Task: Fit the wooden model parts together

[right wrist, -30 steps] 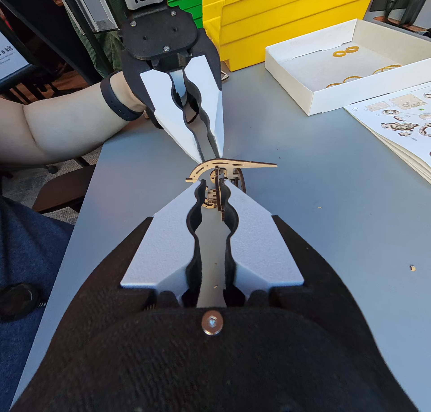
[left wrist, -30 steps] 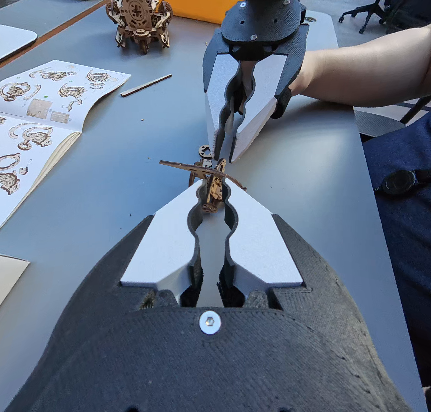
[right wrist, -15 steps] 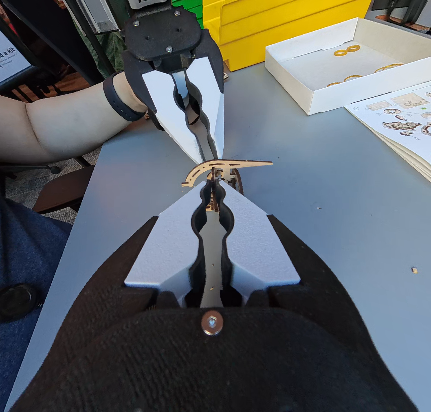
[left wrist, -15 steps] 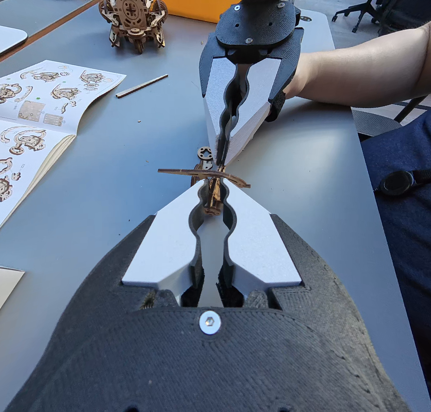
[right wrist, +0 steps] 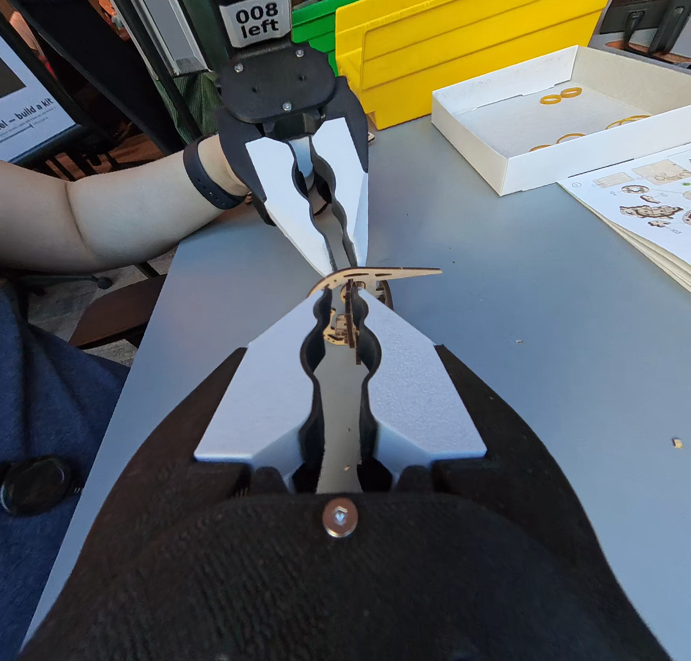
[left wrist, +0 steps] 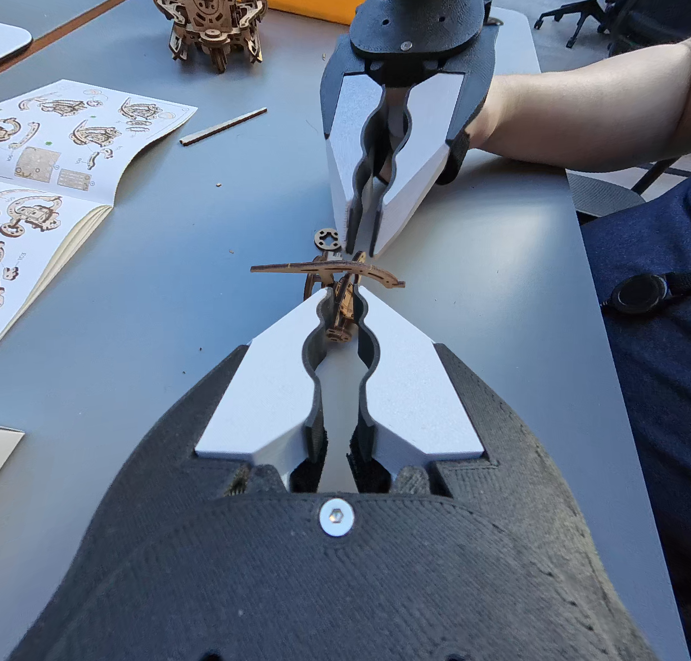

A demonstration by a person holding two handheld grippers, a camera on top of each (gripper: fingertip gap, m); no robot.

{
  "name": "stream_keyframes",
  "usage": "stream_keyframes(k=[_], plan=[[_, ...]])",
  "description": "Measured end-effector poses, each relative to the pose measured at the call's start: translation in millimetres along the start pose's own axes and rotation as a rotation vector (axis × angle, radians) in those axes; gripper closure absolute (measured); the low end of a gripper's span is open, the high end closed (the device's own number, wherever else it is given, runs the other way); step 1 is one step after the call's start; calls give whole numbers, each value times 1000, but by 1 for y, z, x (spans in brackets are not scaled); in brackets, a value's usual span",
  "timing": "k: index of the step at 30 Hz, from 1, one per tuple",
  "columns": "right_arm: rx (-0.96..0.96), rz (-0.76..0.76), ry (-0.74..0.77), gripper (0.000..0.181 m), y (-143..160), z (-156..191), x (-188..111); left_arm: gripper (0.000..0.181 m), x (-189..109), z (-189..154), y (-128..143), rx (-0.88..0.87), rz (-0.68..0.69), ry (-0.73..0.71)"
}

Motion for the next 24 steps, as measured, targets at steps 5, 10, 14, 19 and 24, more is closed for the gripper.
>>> stream_keyframes(k=[5,10,14,19,24], plan=[[38,-67,7,170,-5,-6,-13,173,-9,3,1,-17,-30,-12],[30,-34,52,166,-5,-18,-18,165,-19,15,3,-78,-70,-8],[-70,68,81,158,-5,-24,-13,158,-17,22,2,-66,-53,32],[-133,99,33,157,-9,-26,-9,154,-9,26,-4,12,-8,70],[-126,89,-47,156,-10,-27,-4,156,-2,30,-5,28,22,146]])
Point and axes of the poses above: each gripper's, where its closed fingertips meet, x out along the fingers, y out of its underside, z = x × y across the jaws, the point moved 5 cm from there along -x, back along the fingers, and after that the axes turned 15 degrees about z, right-handed, at the moved point
